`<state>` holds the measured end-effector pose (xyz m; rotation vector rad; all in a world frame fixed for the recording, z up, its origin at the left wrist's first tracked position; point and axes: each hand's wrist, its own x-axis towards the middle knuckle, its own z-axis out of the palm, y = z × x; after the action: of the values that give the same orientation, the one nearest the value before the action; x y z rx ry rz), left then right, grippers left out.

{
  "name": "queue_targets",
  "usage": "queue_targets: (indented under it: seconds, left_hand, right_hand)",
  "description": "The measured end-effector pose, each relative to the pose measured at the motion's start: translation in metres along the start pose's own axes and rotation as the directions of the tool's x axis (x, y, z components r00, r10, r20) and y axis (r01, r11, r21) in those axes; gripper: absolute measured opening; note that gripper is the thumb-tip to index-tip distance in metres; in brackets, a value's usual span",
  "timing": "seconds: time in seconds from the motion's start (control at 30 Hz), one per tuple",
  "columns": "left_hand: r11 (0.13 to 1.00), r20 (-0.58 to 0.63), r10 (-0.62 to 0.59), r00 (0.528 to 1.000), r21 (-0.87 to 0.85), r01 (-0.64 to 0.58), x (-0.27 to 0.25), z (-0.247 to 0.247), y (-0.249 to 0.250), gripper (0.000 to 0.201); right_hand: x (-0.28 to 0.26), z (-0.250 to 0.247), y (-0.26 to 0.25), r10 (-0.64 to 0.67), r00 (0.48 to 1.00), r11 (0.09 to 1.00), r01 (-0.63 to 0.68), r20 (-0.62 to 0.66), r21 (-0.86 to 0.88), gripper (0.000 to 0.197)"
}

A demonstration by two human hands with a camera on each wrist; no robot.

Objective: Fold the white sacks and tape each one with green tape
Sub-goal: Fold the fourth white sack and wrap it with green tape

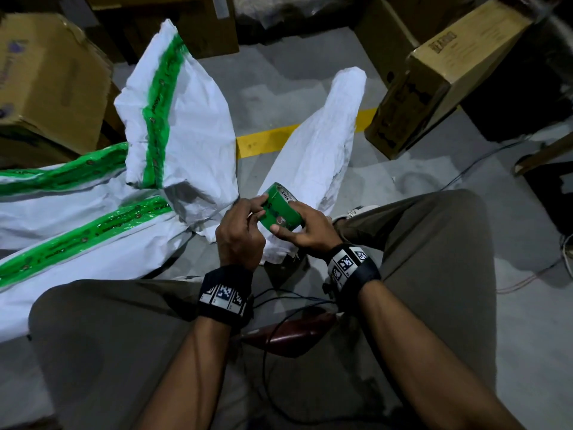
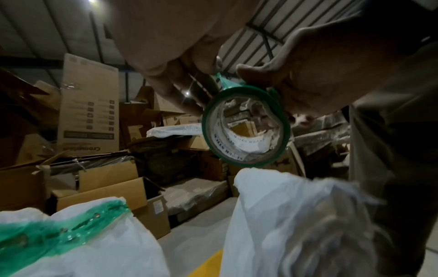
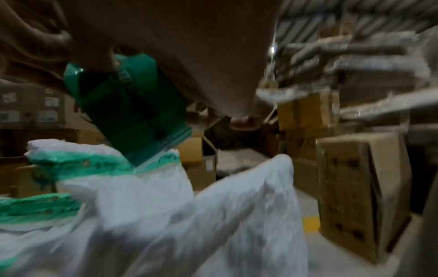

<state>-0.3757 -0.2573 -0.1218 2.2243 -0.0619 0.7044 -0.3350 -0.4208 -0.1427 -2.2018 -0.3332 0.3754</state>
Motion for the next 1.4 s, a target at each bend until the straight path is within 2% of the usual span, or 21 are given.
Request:
queue_targets:
  seconds: [0.07,0.17,0.23,0.3,0.4,0.5,0.57,0.63,0.67,0.7,0.77,0.83,0.87,0.9,0.93,1.0,1.07,1.13,1.2,1.3,1.4]
  left_hand:
    - [0.999,-0.028,-0.012,1.0,-0.051,0.011,0.002,-0.003,0.009,0.016]
    - [0.984,-0.037,-0.037,0.999,-0.174,0.03,0.004,-0.006,0.027,0.01]
    - [0.966,-0.008,-0.024,1.0,-0.259,0.021,0.006,-0.001,0.04,0.013]
    - [0.955,0.019,-0.018,1.0,-0.296,0.023,0.006,0.006,0.05,0.018]
    - [0.965,0.054,0.089,0.995,-0.253,-0.073,-0.001,0.015,0.047,0.023]
    - [0.964,0.073,0.159,0.985,-0.228,-0.139,-0.011,0.012,0.04,0.019]
    - [0.965,0.043,0.078,0.996,-0.254,-0.065,-0.009,0.008,0.046,0.018]
    - [0.897,0.016,-0.222,0.975,-0.388,0.211,-0.002,0.008,0.043,0.025]
    - [0.814,0.026,-0.4,0.916,-0.449,0.368,0.0,0.011,0.032,0.029]
    - [0.707,0.035,-0.569,0.822,-0.49,0.51,0.001,0.014,0.014,0.031]
    - [0.369,0.23,-0.816,0.53,-0.498,0.785,-0.003,0.015,-0.022,0.042]
    - [-0.004,0.564,-0.797,0.214,-0.36,0.933,-0.006,0.014,-0.032,0.046]
    - [-0.104,0.672,-0.733,0.103,-0.26,0.96,-0.006,0.014,-0.03,0.044]
    - [-0.16,0.72,-0.694,0.029,-0.194,0.968,-0.009,0.017,-0.028,0.043]
    - [-0.194,0.741,-0.672,-0.012,-0.16,0.968,-0.011,0.022,-0.03,0.043]
    - [-0.244,0.807,-0.588,-0.047,-0.122,0.962,-0.016,0.034,-0.039,0.046]
    - [-0.335,0.879,-0.456,-0.14,-0.024,0.942,-0.02,0.047,-0.044,0.055]
    - [-0.399,0.9,-0.39,-0.197,0.028,0.917,-0.018,0.054,-0.043,0.053]
    - [-0.43,0.872,-0.451,-0.193,-0.023,0.902,-0.02,0.061,-0.041,0.046]
    - [-0.483,0.867,-0.478,-0.137,-0.13,0.866,-0.024,0.069,-0.039,0.032]
    - [-0.5,0.81,-0.573,-0.126,-0.224,0.837,-0.033,0.077,-0.052,0.032]
  right_hand:
    - [-0.006,-0.016,-0.01,0.0,0.993,0.966,-0.029,-0.115,-0.257,0.069]
    - [-0.023,-0.052,-0.032,-0.202,0.915,0.835,-0.025,-0.35,-0.549,0.056]
    - [-0.031,-0.07,-0.038,-0.269,0.884,0.902,0.092,-0.382,-0.423,0.042]
    - [-0.036,-0.082,-0.037,-0.151,0.951,0.989,0.144,-0.269,-0.044,0.048]
    - [-0.042,-0.091,-0.033,-0.137,0.99,0.963,0.13,0.016,0.238,0.042]
    - [-0.042,-0.091,-0.031,-0.104,0.988,0.942,0.061,0.116,0.33,0.015]
    - [-0.035,-0.091,-0.027,-0.106,0.992,0.953,0.08,0.074,0.291,0.011]
    - [-0.024,-0.094,-0.025,-0.12,0.992,0.974,0.123,-0.027,0.191,0.008]
    - [-0.016,-0.099,-0.024,-0.134,0.987,0.981,0.145,-0.091,0.127,0.008]
    - [-0.009,-0.105,-0.023,-0.155,0.977,0.983,0.167,-0.15,0.073,0.007]
    - [0.005,-0.123,-0.023,-0.19,0.957,0.978,0.203,-0.22,0.038,0.007]
    - [0.017,-0.138,-0.021,-0.173,0.963,0.979,0.191,-0.208,0.072,0.008]
    - [0.022,-0.144,-0.017,-0.15,0.97,0.98,0.172,-0.193,0.101,0.008]
    - [0.026,-0.145,-0.015,-0.124,0.974,0.977,0.152,-0.187,0.146,0.009]
    - [0.027,-0.144,-0.012,-0.087,0.977,0.971,0.127,-0.195,0.204,0.01]
    - [0.026,-0.134,-0.002,0.002,0.971,0.951,0.072,-0.239,0.3,0.012]
    - [0.023,-0.122,0.012,0.119,0.956,0.926,-0.01,-0.268,0.377,0.016]
    - [0.021,-0.113,0.025,0.24,0.946,0.88,-0.118,-0.218,0.46,0.018]
    - [0.018,-0.107,0.034,0.301,0.945,0.851,-0.206,-0.127,0.483,0.018]
    - [0.014,-0.095,0.041,0.372,0.927,0.792,-0.34,0.041,0.507,0.014]
    - [0.016,-0.079,0.052,0.415,0.886,0.792,-0.464,0.207,0.397,0.016]
